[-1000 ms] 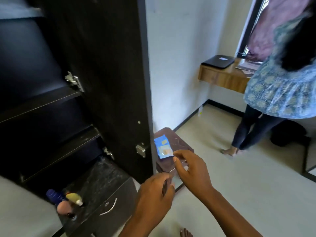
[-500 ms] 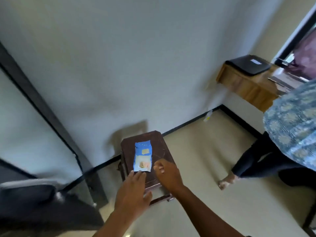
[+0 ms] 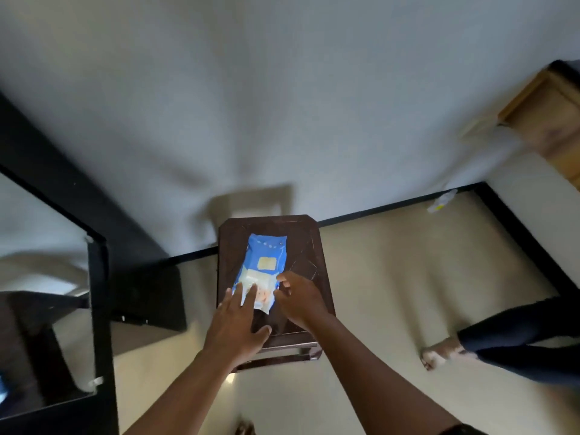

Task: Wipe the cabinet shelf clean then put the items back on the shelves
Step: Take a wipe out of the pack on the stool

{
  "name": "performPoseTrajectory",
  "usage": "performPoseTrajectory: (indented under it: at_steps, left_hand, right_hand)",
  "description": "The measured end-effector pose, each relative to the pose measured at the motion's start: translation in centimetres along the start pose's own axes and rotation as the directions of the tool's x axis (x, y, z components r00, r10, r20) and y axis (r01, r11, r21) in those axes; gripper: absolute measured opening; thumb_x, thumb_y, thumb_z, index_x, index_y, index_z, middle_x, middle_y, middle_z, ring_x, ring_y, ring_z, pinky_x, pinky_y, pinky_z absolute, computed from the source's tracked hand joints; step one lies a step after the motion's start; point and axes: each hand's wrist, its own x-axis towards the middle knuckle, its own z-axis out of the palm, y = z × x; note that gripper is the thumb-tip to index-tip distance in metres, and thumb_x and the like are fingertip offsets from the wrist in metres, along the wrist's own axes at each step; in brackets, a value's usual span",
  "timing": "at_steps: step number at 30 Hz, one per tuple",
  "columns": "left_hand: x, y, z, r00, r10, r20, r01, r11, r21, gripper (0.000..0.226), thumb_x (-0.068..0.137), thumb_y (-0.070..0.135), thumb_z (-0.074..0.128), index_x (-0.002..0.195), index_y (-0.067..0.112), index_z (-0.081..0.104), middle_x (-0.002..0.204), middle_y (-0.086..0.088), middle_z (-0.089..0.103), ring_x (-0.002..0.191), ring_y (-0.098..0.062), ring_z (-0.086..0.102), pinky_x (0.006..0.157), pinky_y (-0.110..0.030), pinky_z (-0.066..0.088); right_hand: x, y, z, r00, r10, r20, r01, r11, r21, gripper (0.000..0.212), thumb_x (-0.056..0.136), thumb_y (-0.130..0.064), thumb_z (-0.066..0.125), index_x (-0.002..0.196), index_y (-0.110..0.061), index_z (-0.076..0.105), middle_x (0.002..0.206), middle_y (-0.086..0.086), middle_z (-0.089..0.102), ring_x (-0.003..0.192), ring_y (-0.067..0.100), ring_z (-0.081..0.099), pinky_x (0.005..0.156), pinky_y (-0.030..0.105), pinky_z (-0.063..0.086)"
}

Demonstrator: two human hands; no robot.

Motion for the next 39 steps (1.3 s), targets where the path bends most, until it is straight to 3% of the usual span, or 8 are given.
performPoseTrajectory:
  at_steps: [6,12,17,19,23,26,31,39]
  left_hand:
    - [2.1,0.3,2.3,1.0,0.012,-0.003,-0.012,0.999,0.04,0.096,0.095,0.059,0.058,0.165,0.034,-0.002,0.175,0.0,-0.012,0.161,-0.03,-0.013,0.129,-0.043,0.015]
    - [3.2,-0.9,2.9,1.0,-0.019,0.012,0.016,0.986,0.166,0.088,0.096,0.056,0.054,0.164,0.032,0.005,0.175,-0.006,-0.009,0.161,-0.036,-0.007,0.129,-0.049,0.012]
    - [3.3,-1.3,2.9,0.999,-0.038,0.038,0.031,0.986,0.165,0.087,0.096,0.055,0.055,0.164,0.031,0.006,0.174,-0.005,-0.009,0.16,-0.038,-0.006,0.128,-0.048,0.015]
    - [3.1,-1.0,2.4,0.998,-0.039,0.045,0.032,0.988,0.151,0.086,0.096,0.054,0.055,0.164,0.029,0.008,0.175,-0.006,-0.007,0.16,-0.038,-0.006,0.128,-0.048,0.016]
    - [2.0,0.8,0.2,1.0,-0.012,0.004,0.012,0.997,0.072,0.079,0.098,0.045,0.057,0.163,0.025,0.016,0.175,-0.006,0.002,0.161,-0.034,0.0,0.128,-0.046,0.017]
    - [0.4,2.7,-2.2,0.988,-0.011,-0.156,-0.014,0.987,-0.162,0.066,0.1,0.033,0.057,0.158,0.017,0.03,0.169,-0.008,0.025,0.158,-0.03,0.021,0.126,-0.044,0.029]
    - [-5.1,6.3,-7.2,0.902,-0.03,-0.431,-0.184,0.875,-0.447,0.051,0.099,0.022,0.06,0.149,0.019,0.049,0.152,0.001,0.053,0.139,-0.02,0.05,0.116,-0.043,0.043]
    - [-17.3,8.0,-13.0,0.766,0.314,-0.561,-0.588,0.695,-0.413,0.034,0.093,0.013,0.072,0.123,0.029,0.069,0.113,0.025,0.065,0.107,0.002,0.061,0.09,-0.019,0.05]
  right_hand:
    - [3.9,0.6,1.6,1.0,-0.024,0.001,0.024,0.981,0.195,0.056,0.098,-0.023,0.07,0.149,-0.03,0.05,0.152,0.001,0.054,0.136,0.022,0.054,0.11,0.034,0.046]
    - [5.7,0.6,3.1,0.996,0.087,-0.002,-0.078,0.905,0.418,0.051,0.094,-0.014,0.073,0.141,-0.027,0.059,0.147,-0.001,0.057,0.131,0.021,0.058,0.109,0.04,0.053]
    - [5.0,0.8,2.7,0.988,0.117,-0.097,-0.06,0.886,0.46,0.046,0.094,-0.011,0.074,0.137,-0.022,0.065,0.142,-0.001,0.062,0.125,0.019,0.062,0.097,0.033,0.058]
    - [3.9,0.7,2.1,0.975,0.134,-0.176,-0.032,0.873,0.487,0.04,0.092,-0.011,0.075,0.131,-0.021,0.069,0.136,0.0,0.067,0.12,0.02,0.066,0.097,0.041,0.061]
    - [0.7,-0.7,-0.1,0.919,0.187,-0.348,0.016,0.862,0.507,0.024,0.091,-0.016,0.078,0.114,-0.023,0.075,0.117,-0.006,0.075,0.103,0.013,0.072,0.083,0.033,0.063]
    - [-2.7,-2.3,-2.0,0.88,0.204,-0.428,0.052,0.856,0.514,0.019,0.088,-0.015,0.08,0.097,-0.031,0.073,0.094,-0.019,0.072,0.087,0.005,0.072,0.082,0.034,0.063]
    - [-10.0,-5.3,-4.8,0.832,0.196,-0.518,0.133,0.837,0.53,0.013,0.088,-0.008,0.079,0.101,-0.013,0.078,0.097,-0.001,0.079,0.086,0.011,0.076,0.079,0.033,0.066]
    - [-23.5,-10.1,-6.6,0.797,0.201,-0.57,0.232,0.769,0.596,0.019,0.085,-0.004,0.079,0.095,-0.018,0.072,0.091,0.002,0.076,0.087,0.022,0.077,0.08,0.044,0.066]
